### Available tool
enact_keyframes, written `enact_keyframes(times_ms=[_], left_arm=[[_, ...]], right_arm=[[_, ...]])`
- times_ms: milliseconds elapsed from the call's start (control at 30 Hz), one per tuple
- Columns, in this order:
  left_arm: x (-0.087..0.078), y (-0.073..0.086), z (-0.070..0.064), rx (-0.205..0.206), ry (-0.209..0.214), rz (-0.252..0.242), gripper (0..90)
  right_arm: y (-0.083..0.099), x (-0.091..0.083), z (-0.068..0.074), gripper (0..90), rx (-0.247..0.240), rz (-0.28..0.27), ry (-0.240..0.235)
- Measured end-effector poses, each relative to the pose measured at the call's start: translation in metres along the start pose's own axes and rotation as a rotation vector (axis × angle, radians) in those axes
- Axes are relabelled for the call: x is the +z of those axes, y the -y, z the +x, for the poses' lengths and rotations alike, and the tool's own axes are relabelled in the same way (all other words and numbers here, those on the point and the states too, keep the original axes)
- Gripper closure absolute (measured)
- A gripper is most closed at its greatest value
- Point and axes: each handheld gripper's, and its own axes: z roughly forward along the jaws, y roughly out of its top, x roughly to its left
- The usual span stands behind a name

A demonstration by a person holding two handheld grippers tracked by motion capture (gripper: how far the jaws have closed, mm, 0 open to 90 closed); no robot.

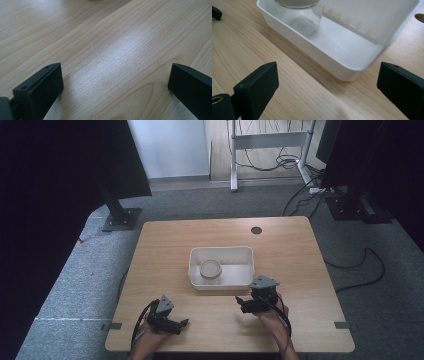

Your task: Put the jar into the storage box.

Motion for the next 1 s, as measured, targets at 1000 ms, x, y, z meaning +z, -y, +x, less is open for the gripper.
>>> enact_keyframes(times_ms=[1000], left_arm=[[0.000,0.000,0.000,0.000,0.000,0.000,0.0]], right_arm=[[0.057,-0.033,-0.028,4.0,0.090,0.060,0.081]])
